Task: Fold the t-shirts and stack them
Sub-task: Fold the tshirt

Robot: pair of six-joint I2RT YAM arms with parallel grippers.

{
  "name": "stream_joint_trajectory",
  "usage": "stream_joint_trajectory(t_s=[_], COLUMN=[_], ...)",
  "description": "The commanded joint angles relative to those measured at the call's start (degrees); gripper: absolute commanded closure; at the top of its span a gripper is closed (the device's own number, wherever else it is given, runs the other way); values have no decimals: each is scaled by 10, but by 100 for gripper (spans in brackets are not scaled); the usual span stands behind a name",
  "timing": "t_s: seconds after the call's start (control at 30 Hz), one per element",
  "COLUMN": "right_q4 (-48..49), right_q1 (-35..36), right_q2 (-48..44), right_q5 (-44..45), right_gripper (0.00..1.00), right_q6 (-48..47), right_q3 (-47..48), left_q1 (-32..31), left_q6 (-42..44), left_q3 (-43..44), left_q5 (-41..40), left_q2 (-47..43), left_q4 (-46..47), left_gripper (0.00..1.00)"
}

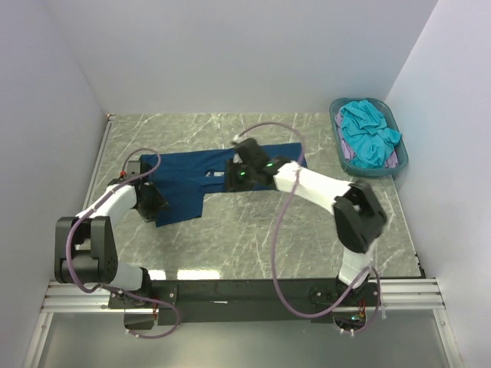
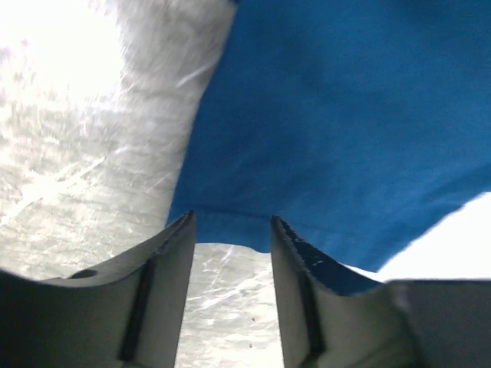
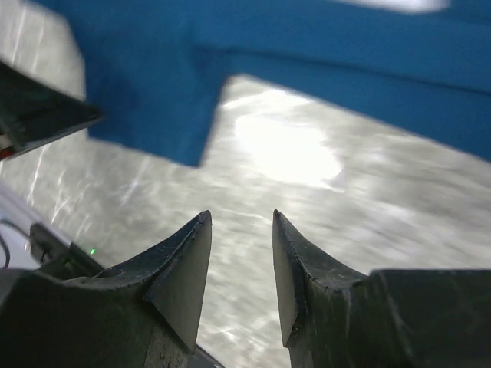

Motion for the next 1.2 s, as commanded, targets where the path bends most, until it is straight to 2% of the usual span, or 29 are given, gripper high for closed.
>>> stream_joint_trajectory(t_s=[0.0,0.17,0.33,0.63,0.67,0.73,0.83,0.9,0.93,0.97,1.07,1.17], right_q4=[43,41,20,-51,-64,-76,-93,-101,-95,-89,-75,-74], right_q1=[44,89,106,126,126,133,140,141,142,142,141,139], right_q2=[55,148,213,264,265,273,290,297,296,294,278,261], right_q5=[-26,-43,-43,17,25,43,47,43,41,34,25,29], right_gripper=[55,55,56,57,58,58,66,74,79,88,100,100], right_q6=[26,31,22,9,8,7,1,-6,-9,-13,-26,-41], right_q3=[67,136,198,234,235,237,249,262,263,261,265,284], left_q1=[-4,-7,-7,-7,-7,-8,-8,-7,-8,-7,-8,-7], left_q6=[-15,-23,-30,-35,-34,-35,-36,-37,-37,-36,-32,-28], left_q3=[-10,-7,-15,-21,-22,-24,-30,-33,-33,-31,-13,27], left_q5=[-6,-21,-43,-39,-36,-28,-12,-7,-5,-6,-14,-18], left_q2=[5,27,35,61,64,68,76,78,78,78,63,47], left_q4=[35,31,26,27,28,29,38,43,44,42,30,13], left_gripper=[53,56,56,55,61,79,85,90,97,99,99,99])
